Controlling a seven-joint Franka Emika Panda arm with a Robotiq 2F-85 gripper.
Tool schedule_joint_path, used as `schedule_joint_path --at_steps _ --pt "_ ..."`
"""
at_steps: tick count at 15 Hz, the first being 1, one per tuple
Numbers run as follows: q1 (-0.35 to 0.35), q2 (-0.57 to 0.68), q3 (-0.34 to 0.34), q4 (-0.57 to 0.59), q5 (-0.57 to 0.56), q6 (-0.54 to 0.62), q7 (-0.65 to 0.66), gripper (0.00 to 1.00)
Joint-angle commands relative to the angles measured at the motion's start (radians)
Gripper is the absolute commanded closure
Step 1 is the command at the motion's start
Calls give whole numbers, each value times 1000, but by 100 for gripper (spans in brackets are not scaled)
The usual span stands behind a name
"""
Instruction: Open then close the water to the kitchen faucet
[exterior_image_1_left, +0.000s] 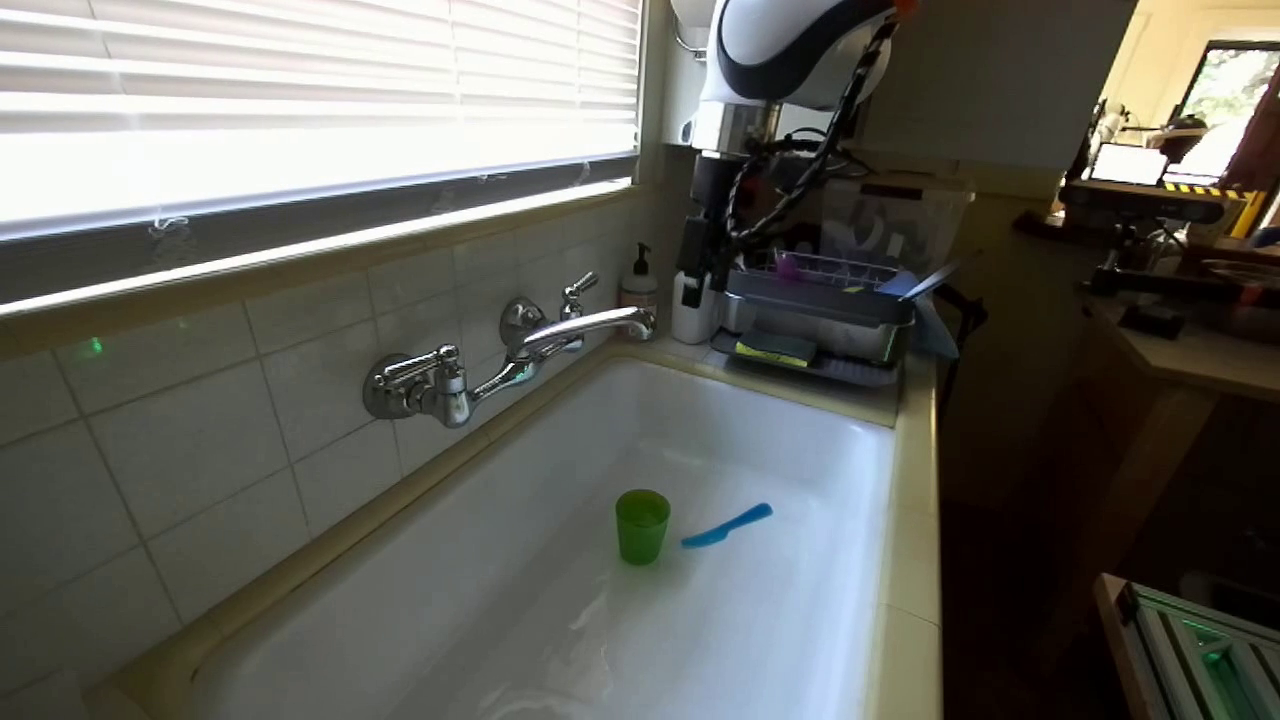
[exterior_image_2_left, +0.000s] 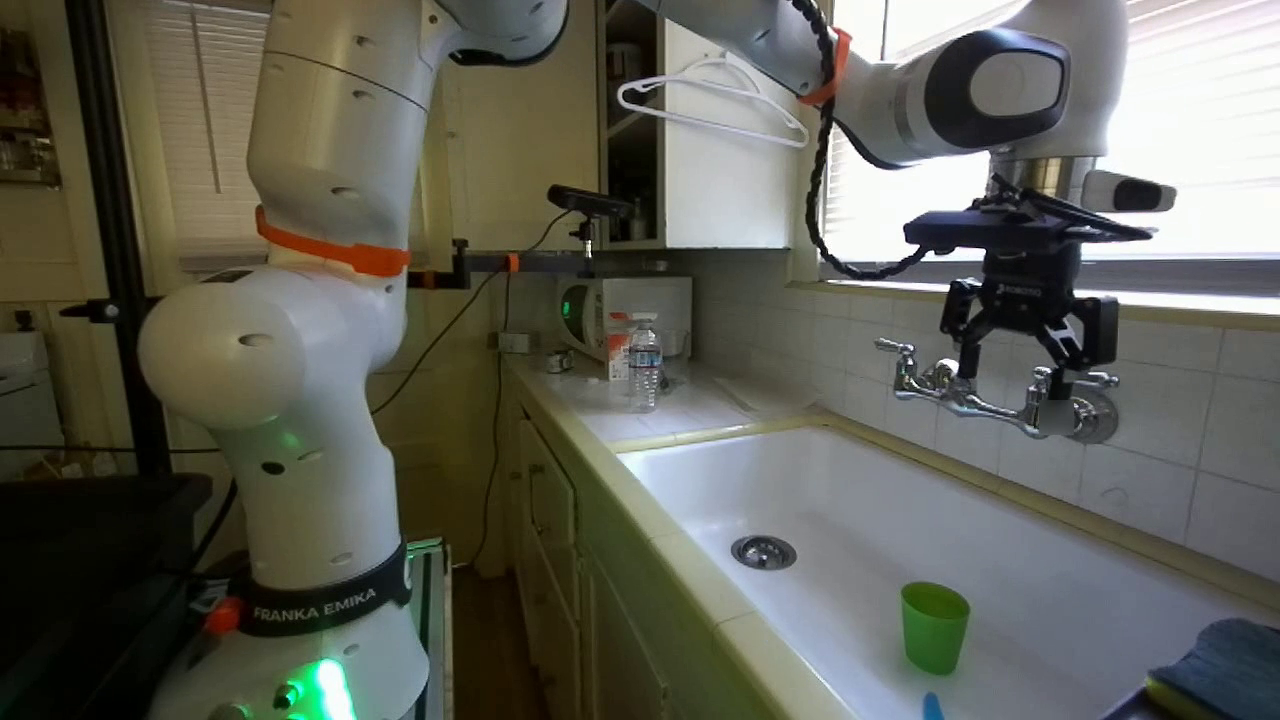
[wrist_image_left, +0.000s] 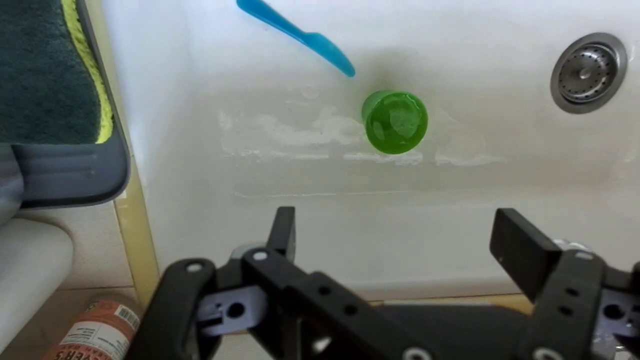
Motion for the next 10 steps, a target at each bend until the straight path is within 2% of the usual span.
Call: schedule_joint_path --at_steps 1,5,6,10 --pt "13 -65 -1 -79 30 -8 -34 0" --pt "25 -88 -1 -112 45 8 -45 0" --pt "27 -49 -8 -59 23 -4 -23 0" --pt "30 -62 -7 -74 30 -4 -28 0"
